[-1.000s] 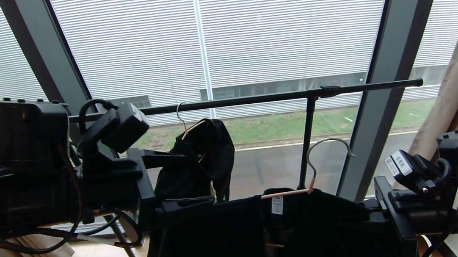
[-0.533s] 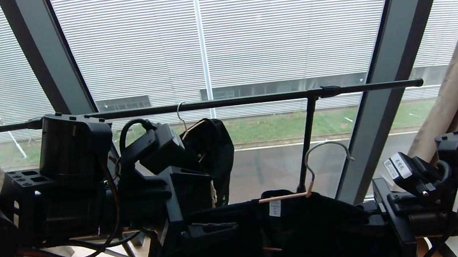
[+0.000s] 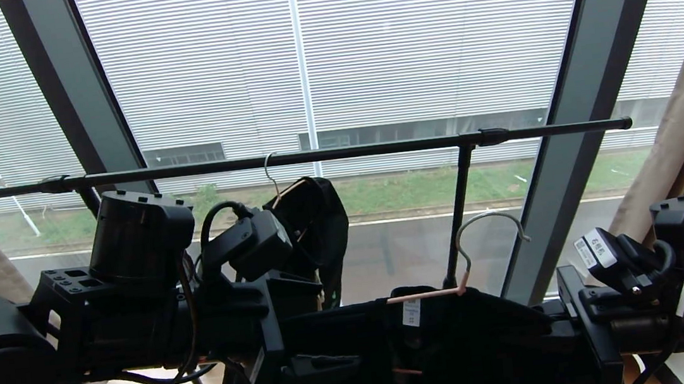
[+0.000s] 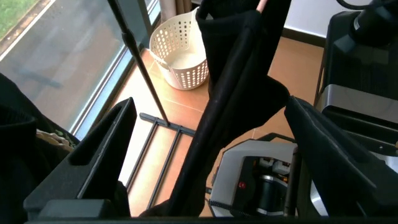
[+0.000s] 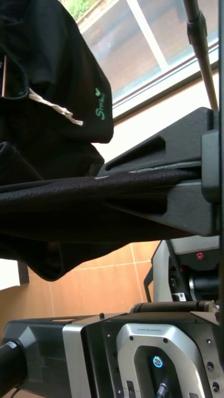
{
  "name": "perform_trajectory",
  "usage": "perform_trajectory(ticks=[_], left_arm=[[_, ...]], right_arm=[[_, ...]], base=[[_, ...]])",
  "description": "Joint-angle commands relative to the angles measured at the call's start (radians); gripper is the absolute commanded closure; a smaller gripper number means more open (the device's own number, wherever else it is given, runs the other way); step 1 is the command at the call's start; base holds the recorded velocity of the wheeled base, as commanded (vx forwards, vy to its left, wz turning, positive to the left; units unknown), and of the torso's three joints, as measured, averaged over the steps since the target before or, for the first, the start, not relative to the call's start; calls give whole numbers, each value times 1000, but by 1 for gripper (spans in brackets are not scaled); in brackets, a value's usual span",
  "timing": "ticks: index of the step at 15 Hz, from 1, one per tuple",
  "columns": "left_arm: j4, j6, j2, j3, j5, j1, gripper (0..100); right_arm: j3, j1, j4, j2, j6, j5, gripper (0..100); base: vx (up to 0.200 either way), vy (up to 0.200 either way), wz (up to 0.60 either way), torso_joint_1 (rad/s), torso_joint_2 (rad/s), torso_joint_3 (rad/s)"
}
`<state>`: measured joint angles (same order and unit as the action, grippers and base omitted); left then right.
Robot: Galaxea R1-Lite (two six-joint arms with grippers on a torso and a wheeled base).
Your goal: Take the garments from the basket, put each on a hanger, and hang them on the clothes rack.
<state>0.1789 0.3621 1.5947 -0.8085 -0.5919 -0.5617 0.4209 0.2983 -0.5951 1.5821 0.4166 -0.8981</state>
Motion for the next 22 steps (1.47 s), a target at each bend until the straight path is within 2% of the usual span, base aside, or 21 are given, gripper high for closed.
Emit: perform_trajectory(ticks=[1, 4, 5, 18, 21, 22], left_arm=[[1, 0, 14, 5, 0, 0, 0], [4, 0, 41, 6, 0, -10, 0], [4, 0, 41, 6, 0, -10, 100], [25, 0, 19, 46, 1, -18, 100], [62, -3, -2, 77, 1, -10, 100], [68, -5, -12, 81, 1, -10, 100]], right_arm=[[-1, 2, 0, -1, 1, -1, 100], [-1, 10, 0, -7, 1, -1, 100], [-1, 10, 0, -7, 1, -1, 100], [-14, 13, -3, 4, 10, -1, 100], [-24, 13, -2, 10, 97, 4, 100], [-24, 13, -2, 15, 111, 7, 0]], base=[[0, 0, 0, 0, 0, 0], [0, 0, 0, 0, 0, 0], [0, 0, 0, 0, 0, 0], [0, 0, 0, 0, 0, 0], [0, 0, 0, 0, 0, 0], [0, 0, 0, 0, 0, 0]])
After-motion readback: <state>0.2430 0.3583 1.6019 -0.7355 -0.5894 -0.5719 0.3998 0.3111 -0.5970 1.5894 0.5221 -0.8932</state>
